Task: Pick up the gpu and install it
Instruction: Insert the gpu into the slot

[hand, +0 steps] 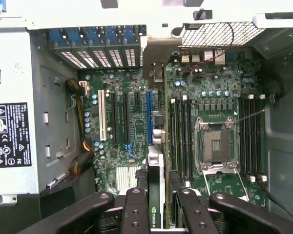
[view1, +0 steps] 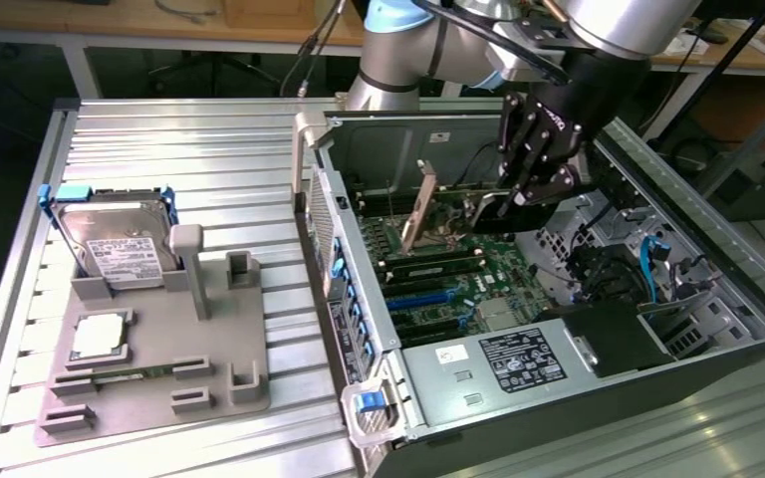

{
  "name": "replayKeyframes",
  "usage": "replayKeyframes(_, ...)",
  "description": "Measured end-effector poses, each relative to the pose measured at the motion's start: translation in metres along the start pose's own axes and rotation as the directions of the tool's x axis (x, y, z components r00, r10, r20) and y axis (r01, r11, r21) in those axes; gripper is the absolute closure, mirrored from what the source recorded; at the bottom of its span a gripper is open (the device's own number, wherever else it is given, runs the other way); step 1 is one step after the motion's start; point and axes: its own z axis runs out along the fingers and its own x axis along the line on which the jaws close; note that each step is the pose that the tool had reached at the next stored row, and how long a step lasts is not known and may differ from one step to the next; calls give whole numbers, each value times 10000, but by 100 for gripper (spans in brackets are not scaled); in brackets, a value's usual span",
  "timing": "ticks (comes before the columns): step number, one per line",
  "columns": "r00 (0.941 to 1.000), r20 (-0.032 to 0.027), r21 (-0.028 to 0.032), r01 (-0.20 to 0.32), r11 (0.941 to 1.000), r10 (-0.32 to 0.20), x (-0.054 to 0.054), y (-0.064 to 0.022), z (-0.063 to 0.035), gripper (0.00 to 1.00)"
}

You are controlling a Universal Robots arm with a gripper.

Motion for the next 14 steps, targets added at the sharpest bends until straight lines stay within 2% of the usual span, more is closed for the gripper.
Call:
replayKeyframes(9, 10000, 1, 0, 1, 10000, -1, 0, -1, 6, 73)
replayKeyframes(14, 10000, 1, -1, 1, 10000, -1, 1, -5, 47, 73)
